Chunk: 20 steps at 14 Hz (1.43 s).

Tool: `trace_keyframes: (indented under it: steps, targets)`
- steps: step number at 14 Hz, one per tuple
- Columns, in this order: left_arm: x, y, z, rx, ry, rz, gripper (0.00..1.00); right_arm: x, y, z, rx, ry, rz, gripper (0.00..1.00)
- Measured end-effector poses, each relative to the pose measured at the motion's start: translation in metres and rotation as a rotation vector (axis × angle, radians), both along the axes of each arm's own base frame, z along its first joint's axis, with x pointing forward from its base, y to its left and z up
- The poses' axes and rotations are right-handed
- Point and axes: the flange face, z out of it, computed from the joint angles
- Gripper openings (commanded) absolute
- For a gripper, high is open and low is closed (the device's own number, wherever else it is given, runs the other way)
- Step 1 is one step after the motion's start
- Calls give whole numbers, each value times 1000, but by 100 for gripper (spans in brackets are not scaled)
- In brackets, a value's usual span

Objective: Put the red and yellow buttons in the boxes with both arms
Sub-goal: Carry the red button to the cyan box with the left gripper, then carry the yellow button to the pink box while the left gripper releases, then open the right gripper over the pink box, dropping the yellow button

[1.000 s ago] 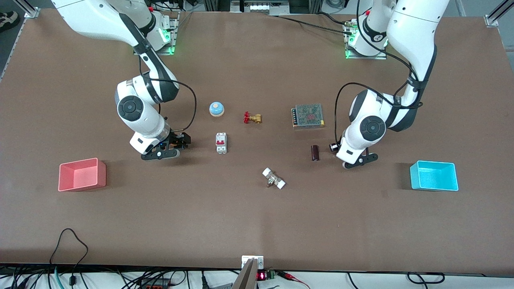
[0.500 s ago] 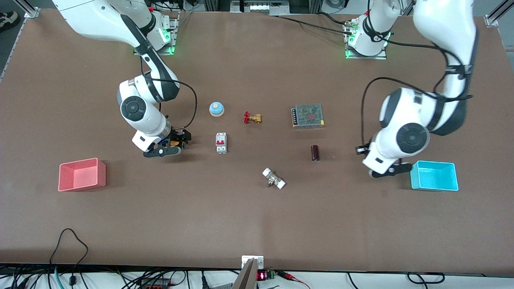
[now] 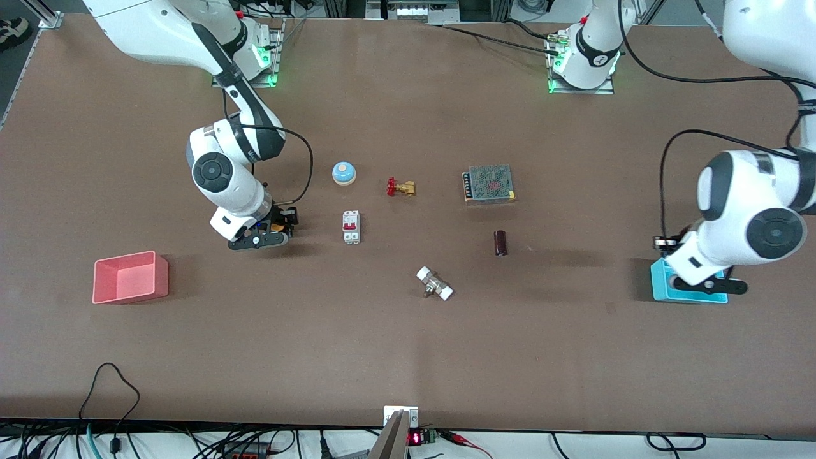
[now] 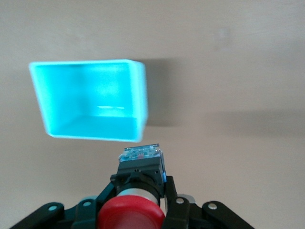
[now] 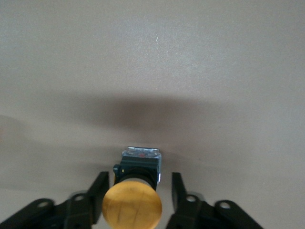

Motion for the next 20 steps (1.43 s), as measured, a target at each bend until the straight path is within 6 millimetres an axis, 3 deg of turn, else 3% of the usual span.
trace_keyframes:
  steps: [2,4,6,8,10,11,12,13,15,16,18,20]
  targets:
    - [1,42,-19,-20,-18,-42,12,0,0,0,0,0,0,32]
    - [2,73,-50,-35,-48,-73,12,0,0,0,0,0,1,31]
    - [-3,89,-86,-48,-65,-92,12,1,0,2,0,-4,11,30]
    - [-6,87,-105,-56,-68,-100,12,11,-7,17,-4,-13,33,30]
    - [-6,81,-105,-61,-69,-107,16,34,-38,61,-27,-4,60,30]
    - [-6,80,-105,-62,-69,-109,27,47,-61,91,-38,-5,73,30]
    - [-6,80,-105,-62,-69,-108,52,57,-85,121,-47,-10,86,30]
    - [-6,81,-106,-62,-68,-108,100,65,-109,148,-55,-17,99,30]
    - [-6,81,-106,-62,-68,-107,100,78,-156,188,-66,-25,118,30]
    - [-6,81,-104,-61,-71,-107,100,82,-176,198,-55,-27,111,30]
    - [-2,80,-88,-58,-82,-108,100,86,-208,196,-31,-23,101,30]
    - [1,71,-53,-59,-84,-114,100,91,-238,178,-12,-19,106,30]
